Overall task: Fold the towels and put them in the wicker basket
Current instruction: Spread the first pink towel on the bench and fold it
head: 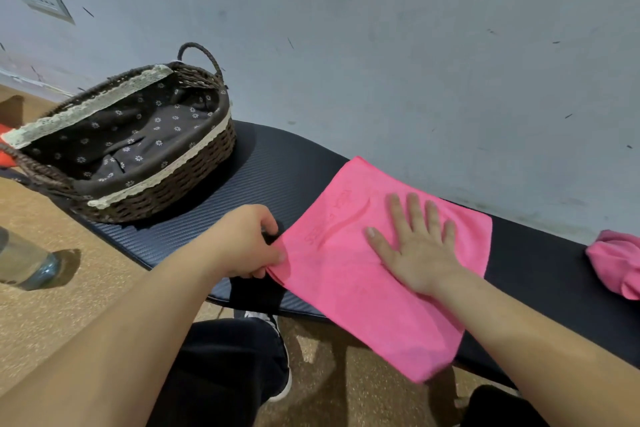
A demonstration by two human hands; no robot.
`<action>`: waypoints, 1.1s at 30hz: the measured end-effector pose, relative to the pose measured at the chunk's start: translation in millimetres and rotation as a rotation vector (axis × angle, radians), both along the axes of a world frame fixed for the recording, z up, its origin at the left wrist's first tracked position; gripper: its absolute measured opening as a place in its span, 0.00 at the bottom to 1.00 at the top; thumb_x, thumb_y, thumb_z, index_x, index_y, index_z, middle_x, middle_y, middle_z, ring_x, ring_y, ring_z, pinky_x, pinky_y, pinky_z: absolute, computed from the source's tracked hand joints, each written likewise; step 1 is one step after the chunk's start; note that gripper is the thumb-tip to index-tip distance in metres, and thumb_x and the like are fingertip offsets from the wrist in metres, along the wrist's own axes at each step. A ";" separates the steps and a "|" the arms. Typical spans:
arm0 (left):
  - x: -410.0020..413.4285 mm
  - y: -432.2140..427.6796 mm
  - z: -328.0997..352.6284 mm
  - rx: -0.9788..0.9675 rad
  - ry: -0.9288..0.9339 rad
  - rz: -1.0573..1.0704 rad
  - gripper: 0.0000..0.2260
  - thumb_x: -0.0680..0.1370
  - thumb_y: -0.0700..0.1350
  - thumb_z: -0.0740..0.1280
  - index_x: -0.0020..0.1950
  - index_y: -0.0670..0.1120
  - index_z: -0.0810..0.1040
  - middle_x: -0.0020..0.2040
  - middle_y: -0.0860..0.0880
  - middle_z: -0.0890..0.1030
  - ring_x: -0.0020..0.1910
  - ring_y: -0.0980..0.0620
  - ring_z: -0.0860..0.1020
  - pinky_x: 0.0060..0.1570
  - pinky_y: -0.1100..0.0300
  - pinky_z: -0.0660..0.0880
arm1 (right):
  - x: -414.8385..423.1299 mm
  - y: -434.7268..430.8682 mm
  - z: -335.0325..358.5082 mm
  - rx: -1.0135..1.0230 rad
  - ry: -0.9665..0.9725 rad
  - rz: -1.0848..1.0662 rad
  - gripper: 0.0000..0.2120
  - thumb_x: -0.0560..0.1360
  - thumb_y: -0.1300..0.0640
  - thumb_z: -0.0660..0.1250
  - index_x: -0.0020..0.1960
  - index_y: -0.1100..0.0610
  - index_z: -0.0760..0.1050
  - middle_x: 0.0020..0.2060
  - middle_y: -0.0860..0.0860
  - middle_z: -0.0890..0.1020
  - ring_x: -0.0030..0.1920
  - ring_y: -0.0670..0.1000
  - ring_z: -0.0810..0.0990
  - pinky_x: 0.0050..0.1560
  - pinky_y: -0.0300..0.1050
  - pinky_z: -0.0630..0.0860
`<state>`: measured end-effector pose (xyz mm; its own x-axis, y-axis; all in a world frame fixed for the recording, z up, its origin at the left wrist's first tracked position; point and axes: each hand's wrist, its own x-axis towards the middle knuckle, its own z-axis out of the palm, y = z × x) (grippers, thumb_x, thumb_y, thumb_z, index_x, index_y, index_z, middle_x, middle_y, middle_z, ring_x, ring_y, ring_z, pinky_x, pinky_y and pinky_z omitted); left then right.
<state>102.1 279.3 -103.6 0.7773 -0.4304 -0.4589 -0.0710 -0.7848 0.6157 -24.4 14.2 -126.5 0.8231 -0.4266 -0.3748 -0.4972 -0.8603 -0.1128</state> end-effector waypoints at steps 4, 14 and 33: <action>13.7 -2.5 -1.5 0.089 -0.271 0.043 0.13 0.71 0.46 0.78 0.52 0.51 0.79 0.42 0.50 0.84 0.39 0.49 0.83 0.43 0.53 0.81 | -19.3 22.3 -4.1 -0.001 -0.009 -0.122 0.42 0.76 0.24 0.36 0.81 0.44 0.28 0.81 0.54 0.29 0.80 0.60 0.28 0.77 0.69 0.33; -71.9 -80.7 21.4 0.398 -0.349 -0.382 0.36 0.77 0.67 0.64 0.76 0.46 0.63 0.71 0.41 0.68 0.68 0.36 0.72 0.63 0.43 0.74 | -41.2 -34.6 6.2 -0.014 0.034 0.101 0.36 0.76 0.25 0.37 0.80 0.33 0.33 0.82 0.46 0.31 0.81 0.53 0.29 0.81 0.60 0.34; -98.4 -144.2 -9.5 0.388 -0.343 -0.743 0.47 0.75 0.75 0.55 0.83 0.56 0.34 0.81 0.38 0.31 0.80 0.37 0.31 0.79 0.37 0.38 | -107.5 -45.1 49.6 -0.125 0.338 -0.093 0.42 0.78 0.26 0.43 0.83 0.45 0.32 0.82 0.58 0.35 0.83 0.62 0.40 0.78 0.69 0.53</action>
